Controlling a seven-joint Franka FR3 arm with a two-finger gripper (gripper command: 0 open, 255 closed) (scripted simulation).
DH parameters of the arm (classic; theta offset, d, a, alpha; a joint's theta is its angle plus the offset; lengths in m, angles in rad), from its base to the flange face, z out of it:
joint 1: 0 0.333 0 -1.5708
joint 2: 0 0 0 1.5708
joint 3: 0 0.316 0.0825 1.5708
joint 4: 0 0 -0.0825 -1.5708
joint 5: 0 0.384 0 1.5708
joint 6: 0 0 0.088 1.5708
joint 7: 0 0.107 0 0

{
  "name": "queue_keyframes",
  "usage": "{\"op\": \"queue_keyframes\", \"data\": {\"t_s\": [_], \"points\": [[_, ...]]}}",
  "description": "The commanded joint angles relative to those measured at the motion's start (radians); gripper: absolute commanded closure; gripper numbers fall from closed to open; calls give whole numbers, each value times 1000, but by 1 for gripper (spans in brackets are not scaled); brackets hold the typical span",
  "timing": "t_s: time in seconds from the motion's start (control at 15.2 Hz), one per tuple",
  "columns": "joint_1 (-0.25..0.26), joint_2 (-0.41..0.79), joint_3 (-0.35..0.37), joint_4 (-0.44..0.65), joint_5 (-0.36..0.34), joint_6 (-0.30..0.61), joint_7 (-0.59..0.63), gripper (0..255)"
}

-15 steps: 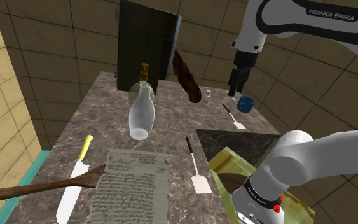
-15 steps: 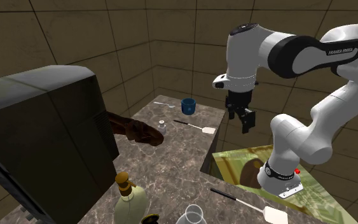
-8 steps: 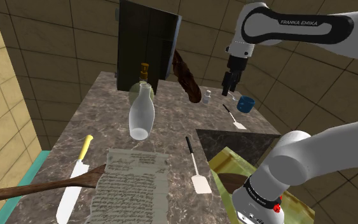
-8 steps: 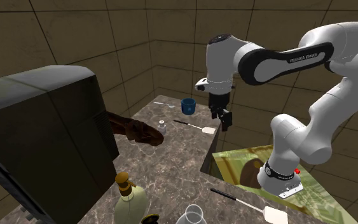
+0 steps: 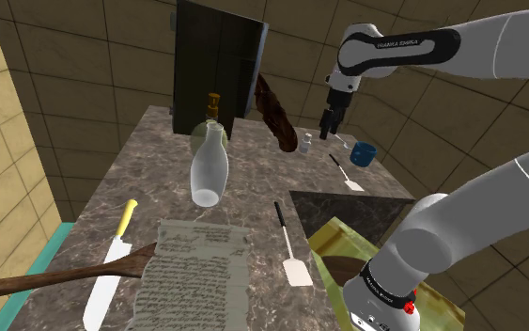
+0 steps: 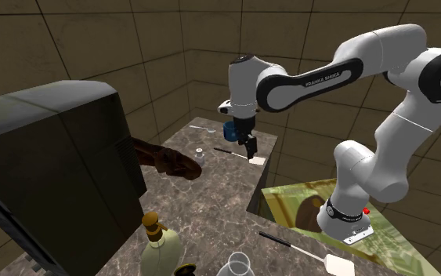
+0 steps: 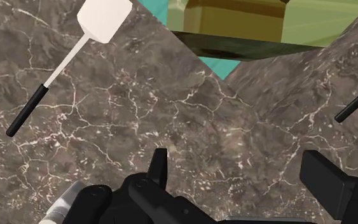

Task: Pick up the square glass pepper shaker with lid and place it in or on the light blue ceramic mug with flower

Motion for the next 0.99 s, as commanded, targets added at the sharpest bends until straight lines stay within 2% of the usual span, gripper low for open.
{"op": "queue_keyframes", "data": {"t_s": [0.0,0.4,0.92], "points": [[-6,62,-32,29,1,45,-43,0],[-19,273,-106,160,56,149,-170,0],[-81,581,-149,412,200,215,-347,0]]}}
